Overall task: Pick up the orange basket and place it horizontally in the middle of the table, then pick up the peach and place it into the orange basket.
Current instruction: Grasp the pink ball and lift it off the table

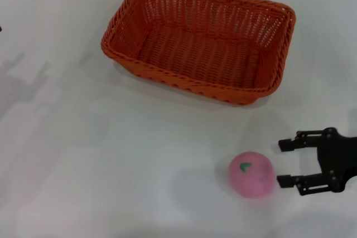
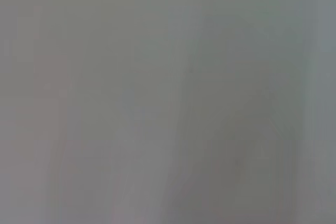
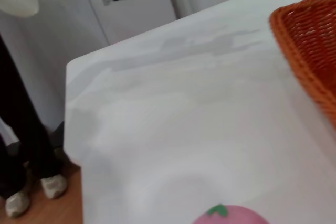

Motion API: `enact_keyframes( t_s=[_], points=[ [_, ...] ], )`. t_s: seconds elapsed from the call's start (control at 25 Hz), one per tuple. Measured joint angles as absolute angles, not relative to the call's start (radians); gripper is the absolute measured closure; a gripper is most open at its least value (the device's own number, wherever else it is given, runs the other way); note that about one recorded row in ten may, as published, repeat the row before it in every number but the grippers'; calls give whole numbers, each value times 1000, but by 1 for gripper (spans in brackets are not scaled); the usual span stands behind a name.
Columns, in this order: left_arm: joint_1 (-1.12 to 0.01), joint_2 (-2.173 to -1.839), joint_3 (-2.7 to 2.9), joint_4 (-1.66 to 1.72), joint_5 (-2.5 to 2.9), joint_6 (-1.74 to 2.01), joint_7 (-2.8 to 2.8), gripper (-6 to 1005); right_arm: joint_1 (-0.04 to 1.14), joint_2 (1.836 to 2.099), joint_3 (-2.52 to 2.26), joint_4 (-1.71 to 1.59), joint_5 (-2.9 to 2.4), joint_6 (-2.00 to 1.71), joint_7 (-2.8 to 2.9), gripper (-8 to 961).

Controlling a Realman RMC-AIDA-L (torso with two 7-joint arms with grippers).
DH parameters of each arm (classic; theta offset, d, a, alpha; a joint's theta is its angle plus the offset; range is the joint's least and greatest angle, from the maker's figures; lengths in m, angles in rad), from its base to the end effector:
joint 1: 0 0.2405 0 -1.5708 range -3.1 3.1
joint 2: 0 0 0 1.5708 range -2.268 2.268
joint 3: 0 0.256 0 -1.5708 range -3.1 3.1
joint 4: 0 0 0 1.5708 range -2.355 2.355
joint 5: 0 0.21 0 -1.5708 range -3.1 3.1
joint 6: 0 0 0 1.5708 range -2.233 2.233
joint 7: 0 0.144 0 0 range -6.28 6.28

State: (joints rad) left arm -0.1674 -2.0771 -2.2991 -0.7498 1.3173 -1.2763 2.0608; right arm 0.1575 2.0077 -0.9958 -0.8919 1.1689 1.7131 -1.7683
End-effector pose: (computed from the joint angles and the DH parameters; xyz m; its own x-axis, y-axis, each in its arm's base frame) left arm -0.3351 0.2957 0.0660 0.6981 0.0817 0.7113 0.6412 -0.5136 -0.5702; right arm 0.3280 0.2199 0.0191 0.8609 -0.4192 -0.2883 -0.4481 -0.8931 -0.0392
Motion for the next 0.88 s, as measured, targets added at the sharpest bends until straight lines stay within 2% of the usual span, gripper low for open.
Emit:
enact_keyframes(
  t_s=[0.64,0.88],
  points=[
    [-155,-2076,-2299,-750,1302,-1296,2079,331,166,2011,-1109,-853,1228,1616,-1776,144],
    [-155,-2075,-2299,-750,1301,-1298,2080,330,166,2011,-1113,-853,1229,1614,-1776,255]
  ],
)
